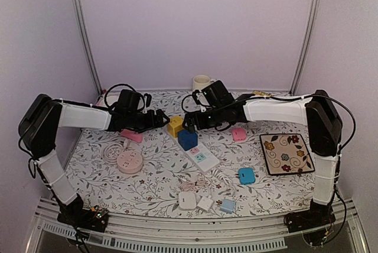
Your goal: Pull the plug off the socket
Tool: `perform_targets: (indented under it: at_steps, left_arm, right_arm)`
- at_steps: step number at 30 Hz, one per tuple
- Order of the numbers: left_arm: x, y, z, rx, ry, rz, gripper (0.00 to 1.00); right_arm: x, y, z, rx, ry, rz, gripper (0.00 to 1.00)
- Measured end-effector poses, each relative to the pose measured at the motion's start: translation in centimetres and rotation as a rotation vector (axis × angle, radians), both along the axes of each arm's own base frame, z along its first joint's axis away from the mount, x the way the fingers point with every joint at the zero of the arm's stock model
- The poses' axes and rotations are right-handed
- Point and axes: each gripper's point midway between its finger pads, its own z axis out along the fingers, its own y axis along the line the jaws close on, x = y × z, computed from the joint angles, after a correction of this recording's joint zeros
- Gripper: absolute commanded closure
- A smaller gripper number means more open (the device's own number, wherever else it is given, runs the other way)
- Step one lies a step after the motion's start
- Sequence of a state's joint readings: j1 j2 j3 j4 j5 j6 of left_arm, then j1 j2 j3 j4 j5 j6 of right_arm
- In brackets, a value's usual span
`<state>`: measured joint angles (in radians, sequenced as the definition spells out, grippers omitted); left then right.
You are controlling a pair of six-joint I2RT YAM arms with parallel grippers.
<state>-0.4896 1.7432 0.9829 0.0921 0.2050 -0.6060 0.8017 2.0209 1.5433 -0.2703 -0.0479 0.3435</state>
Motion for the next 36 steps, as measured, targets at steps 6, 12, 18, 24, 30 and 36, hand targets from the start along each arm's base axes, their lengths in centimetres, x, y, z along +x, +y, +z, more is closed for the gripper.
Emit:
perform_targets:
  at_steps: [6,12,18,24,30,36]
  left_arm:
    - [0.9,-0.3,-0.7,0.010,0.007,0.007,0.08]
    - [1.4,-0.5,-2.2,0.021,0.026,0.007,0.08]
    - [1.7,-0.6,-2.1,0.019,0.019,0.007,0.09]
    - [1.6,-0.6,-2.1,0.017,0.017,0.007,0.09]
    - [1.6,-0.8,-2.2,0.013,0.009,0.003,0.08]
    - [1.3,-1.1,-2.2,0.009,0.008,-0.005,0.08]
  right_arm:
    - [-2.3,1.2,-0.7,-0.068,-0.015,0.030,0.04]
    - [-2.6,2.4,-1.7,-0.126,-0.036,0.040,0.07]
    - [-2.5,3.6,-3.3,-0.196,-0.048,0.052,0.14]
    - [-2.9,3.8,-4.0,-0.249,-0.051,0.059,0.28]
    - [-3.0,4.0,-3.9,-0.276,-0.063,0.054,0.44]
    - [-3.2,4.0,-3.9,-0.288,-0.069,0.049,0.56]
